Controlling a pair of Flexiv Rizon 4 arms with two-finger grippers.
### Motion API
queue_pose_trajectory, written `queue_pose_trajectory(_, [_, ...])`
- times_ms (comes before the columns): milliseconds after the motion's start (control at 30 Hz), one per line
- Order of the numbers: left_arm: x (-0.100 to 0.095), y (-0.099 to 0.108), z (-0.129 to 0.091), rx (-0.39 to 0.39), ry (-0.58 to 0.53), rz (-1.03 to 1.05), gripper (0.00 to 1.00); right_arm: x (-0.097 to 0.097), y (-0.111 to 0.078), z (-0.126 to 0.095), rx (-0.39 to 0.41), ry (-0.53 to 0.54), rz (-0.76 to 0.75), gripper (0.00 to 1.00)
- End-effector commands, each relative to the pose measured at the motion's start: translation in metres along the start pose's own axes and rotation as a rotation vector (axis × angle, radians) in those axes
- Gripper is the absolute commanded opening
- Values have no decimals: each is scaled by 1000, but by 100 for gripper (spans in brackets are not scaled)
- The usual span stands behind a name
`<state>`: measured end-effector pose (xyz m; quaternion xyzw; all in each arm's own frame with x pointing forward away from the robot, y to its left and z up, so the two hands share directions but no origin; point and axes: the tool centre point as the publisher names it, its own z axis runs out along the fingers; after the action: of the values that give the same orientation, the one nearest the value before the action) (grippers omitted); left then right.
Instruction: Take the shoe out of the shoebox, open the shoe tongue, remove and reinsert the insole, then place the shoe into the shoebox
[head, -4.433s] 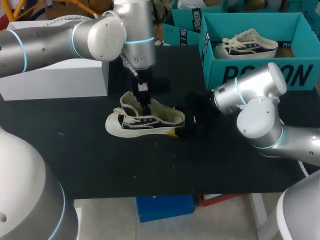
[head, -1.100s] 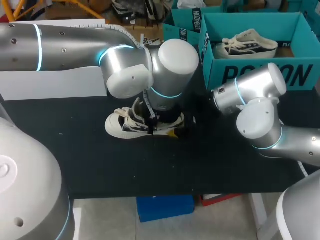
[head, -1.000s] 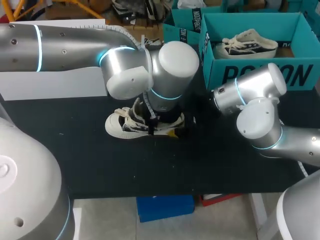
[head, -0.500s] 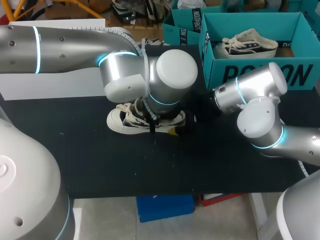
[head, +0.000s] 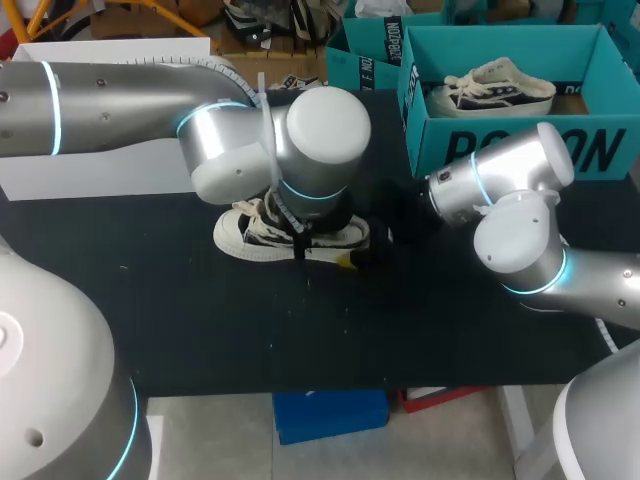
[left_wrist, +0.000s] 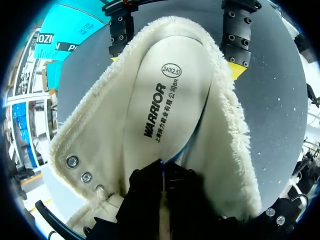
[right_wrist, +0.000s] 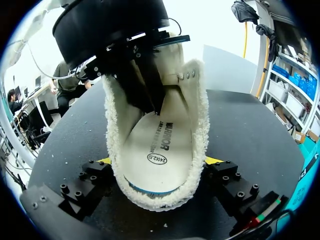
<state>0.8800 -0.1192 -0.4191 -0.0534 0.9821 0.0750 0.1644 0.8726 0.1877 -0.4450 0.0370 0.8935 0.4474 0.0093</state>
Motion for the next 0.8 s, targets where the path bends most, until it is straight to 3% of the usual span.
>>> queue_pose_trajectory(33, [-16,2,74,35,44,16,0,7,1,2,1,3,-1,0])
queue_pose_trajectory(467, [8,5,6,141,220,54,0,7,1,2,1,3,-1,0])
queue_pose_trajectory(800, [21,4,-23,176,292,37,0,7,1,2,1,3,-1,0])
